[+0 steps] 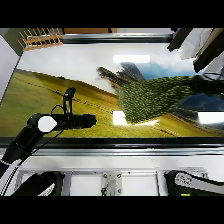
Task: Fold the clothes and pants, and hang the long-sleeved shirts on hangers.
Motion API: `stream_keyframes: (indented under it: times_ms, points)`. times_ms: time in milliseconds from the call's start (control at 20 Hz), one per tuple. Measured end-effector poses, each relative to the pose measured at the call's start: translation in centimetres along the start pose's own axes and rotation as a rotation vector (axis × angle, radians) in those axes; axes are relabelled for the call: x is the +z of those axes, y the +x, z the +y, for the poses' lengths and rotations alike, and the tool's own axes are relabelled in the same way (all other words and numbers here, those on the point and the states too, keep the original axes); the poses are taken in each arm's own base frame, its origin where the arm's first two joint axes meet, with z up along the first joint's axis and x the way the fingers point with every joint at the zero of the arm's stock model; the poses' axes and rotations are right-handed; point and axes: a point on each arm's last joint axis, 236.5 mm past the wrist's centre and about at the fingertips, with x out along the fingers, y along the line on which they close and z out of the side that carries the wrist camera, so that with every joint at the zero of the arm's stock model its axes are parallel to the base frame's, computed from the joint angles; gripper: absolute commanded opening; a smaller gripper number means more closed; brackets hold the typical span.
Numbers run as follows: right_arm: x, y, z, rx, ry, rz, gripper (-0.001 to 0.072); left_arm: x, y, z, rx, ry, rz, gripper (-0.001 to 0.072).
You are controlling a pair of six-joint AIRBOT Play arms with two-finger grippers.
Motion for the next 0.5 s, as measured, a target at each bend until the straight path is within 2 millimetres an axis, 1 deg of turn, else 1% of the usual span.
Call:
stream_keyframes:
  times_ms: [50, 100, 150, 200, 250, 300, 350, 500]
  points:
    - [1.3, -2.2, -2.8, -0.066, 0.046, -0.052, 0.0003, 0.0, 0.0, 0.0, 0.0, 0.0, -0.002, 0.0005]
    - [1.8, -4.4, -5.6, -0.136, 0.098, -0.095, 0.0003, 0.2, 0.0, 0.0, 0.0, 0.001, -0.007, 0.0005]
    - [1.6, -6.5, -8.4, -0.207, 0.155, -0.124, 0.0003, 0.3, 0.0, 0.0, 0.0, 0.002, -0.012, 0.0005]
    - [0.7, -8.2, -10.6, -0.268, 0.207, -0.137, 0.0003, 0.5, 0.0, 0.0, -0.001, 0.002, -0.021, 0.0004]
    - [-0.8, -9.7, -12.5, -0.322, 0.261, -0.136, 0.0003, 0.7, 0.0, -0.1, -0.002, 0.002, -0.028, 0.0004]
    - [-3.1, -10.9, -13.9, -0.365, 0.315, -0.117, 0.0003, 0.8, 0.0, -0.1, -0.003, 0.002, -0.034, 0.0004]
    - [-5.6, -11.6, -14.9, -0.399, 0.361, -0.087, 0.0004, 1.0, 0.0, -0.1, -0.004, 0.002, -0.041, 0.0005]
    - [-12.4, -12.8, -15.7, -0.455, 0.447, -0.003, 0.0004, 1.2, 0.0, -0.1, -0.006, 0.002, -0.05, 0.0004]
